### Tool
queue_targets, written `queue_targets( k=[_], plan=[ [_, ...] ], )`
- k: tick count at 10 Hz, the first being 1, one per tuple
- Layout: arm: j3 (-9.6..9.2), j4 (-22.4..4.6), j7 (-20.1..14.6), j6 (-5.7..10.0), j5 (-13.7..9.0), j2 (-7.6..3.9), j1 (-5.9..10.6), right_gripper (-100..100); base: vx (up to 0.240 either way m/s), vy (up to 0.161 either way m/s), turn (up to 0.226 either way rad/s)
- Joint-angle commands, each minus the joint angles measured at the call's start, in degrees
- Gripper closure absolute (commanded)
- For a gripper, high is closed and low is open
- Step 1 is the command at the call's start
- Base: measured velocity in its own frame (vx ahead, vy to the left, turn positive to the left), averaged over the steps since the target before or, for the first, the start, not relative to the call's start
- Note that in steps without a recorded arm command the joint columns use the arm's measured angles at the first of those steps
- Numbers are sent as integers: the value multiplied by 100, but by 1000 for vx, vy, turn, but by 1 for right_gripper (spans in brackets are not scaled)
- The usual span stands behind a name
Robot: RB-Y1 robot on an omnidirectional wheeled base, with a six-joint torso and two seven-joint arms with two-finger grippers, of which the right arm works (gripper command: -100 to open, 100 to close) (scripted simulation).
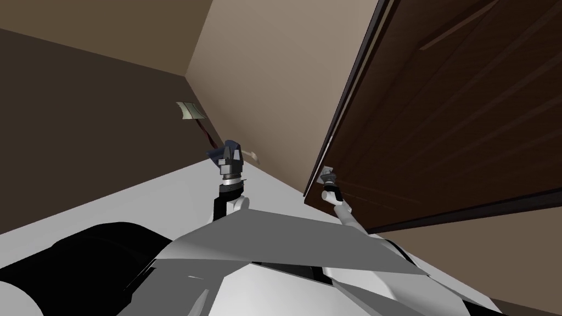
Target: Pull the door open
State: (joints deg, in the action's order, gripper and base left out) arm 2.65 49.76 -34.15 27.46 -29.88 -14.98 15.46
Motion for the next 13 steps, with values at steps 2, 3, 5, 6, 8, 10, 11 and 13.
queue_targets(
  k=[2, 3, 5, 6, 8, 10, 11, 13],
  plan=[
    [-82, -115, -429, 15, -319, -17, 71, 100, -55, -31, 80],
    [-82, -115, -505, 15, -319, -17, 71, 100, -48, -25, 47],
    [-138, -199, -862, 34, -602, -49, 137, 100, -55, -34, 87],
    [-138, -199, -940, 34, -602, -49, 137, 100, -46, -29, 38],
    [-190, -275, -1279, 52, -858, -79, 196, 100, -47, -23, 65],
    [-216, -313, -1536, 60, -986, -93, 225, 100, -41, -24, 47],
    [-216, -313, -1552, 60, -986, -93, 225, 100, -34, -22, 34],
    [-258, -375, -1898, 75, -1196, -117, 274, 100, -37, -29, 62]
  ],
)
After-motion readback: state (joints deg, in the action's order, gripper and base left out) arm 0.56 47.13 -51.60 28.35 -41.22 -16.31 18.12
